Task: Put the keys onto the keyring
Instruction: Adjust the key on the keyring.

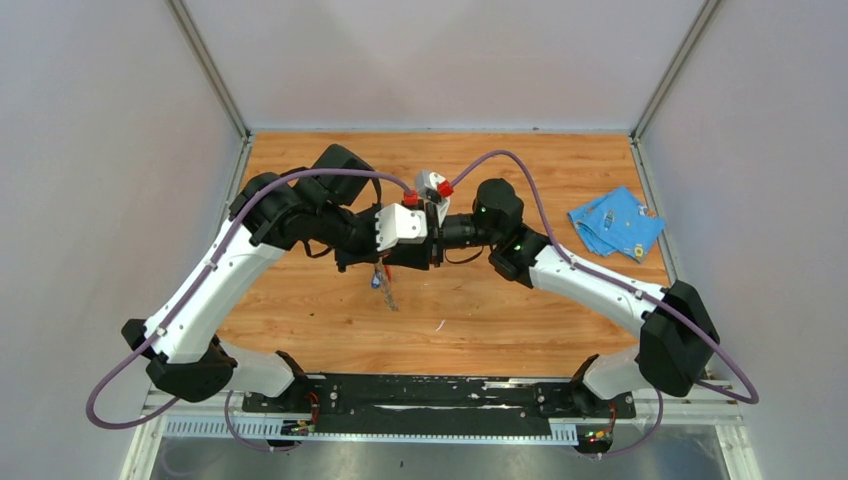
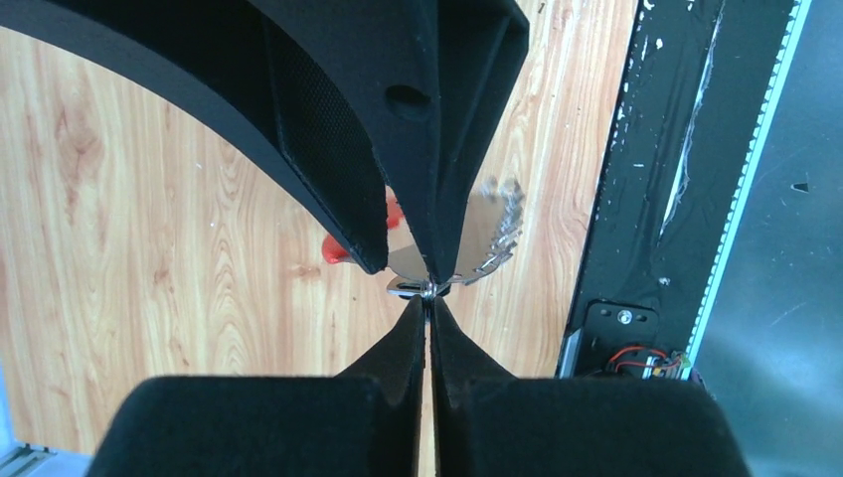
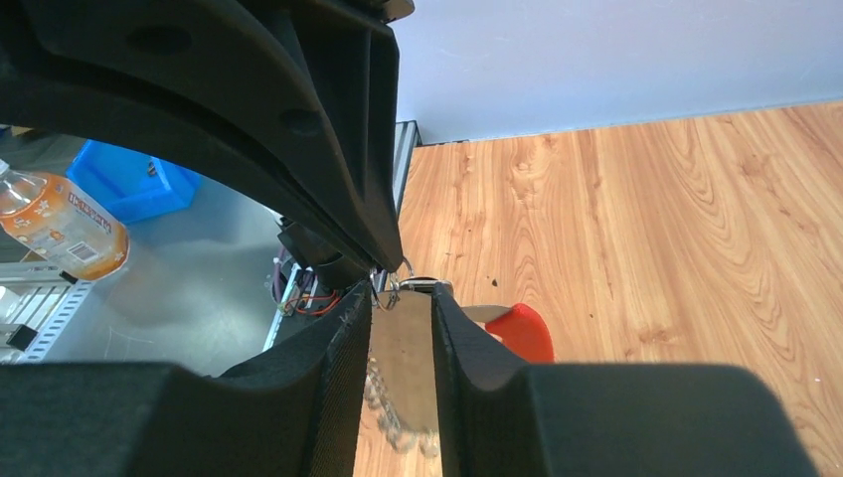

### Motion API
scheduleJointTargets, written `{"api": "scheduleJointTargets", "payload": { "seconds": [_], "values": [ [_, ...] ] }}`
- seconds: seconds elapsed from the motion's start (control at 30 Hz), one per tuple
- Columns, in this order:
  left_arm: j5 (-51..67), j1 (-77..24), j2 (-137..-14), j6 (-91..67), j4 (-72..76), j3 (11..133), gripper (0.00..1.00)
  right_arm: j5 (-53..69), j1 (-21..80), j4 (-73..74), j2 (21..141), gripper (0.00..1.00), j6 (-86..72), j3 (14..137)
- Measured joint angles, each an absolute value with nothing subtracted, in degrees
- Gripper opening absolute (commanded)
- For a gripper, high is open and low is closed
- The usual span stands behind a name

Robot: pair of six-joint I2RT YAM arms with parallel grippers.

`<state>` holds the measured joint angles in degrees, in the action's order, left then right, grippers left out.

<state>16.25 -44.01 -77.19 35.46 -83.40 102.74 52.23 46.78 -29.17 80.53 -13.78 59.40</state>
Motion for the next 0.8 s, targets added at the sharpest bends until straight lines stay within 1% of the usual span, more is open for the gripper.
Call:
{"api": "scheduleJointTargets", "payload": {
  "seconds": [0.23,0.6,0.73,0.77,0.8],
  "values": [
    [16.27,-44.01,-76.69,35.62,-83.42,102.43,0.00,52.97,46.78,-28.64,81.62,0.28,-13.96,59.96],
    [16.32,-44.01,-76.64,36.25,-83.26,101.49,0.00,54.78,46.78,-29.19,83.05,0.21,-15.31,61.43],
    [16.32,-44.01,-76.66,36.51,-83.29,101.49,0.00,55.77,46.78,-28.97,83.53,0.21,-15.46,61.54],
    [16.32,-44.01,-76.66,36.56,-83.31,101.49,0.00,55.94,46.78,-28.86,83.61,0.20,-15.44,61.63],
    [16.32,-44.01,-76.66,36.58,-83.31,101.49,0.00,56.12,46.78,-28.71,83.74,0.16,-15.44,61.76]
  ]
}}
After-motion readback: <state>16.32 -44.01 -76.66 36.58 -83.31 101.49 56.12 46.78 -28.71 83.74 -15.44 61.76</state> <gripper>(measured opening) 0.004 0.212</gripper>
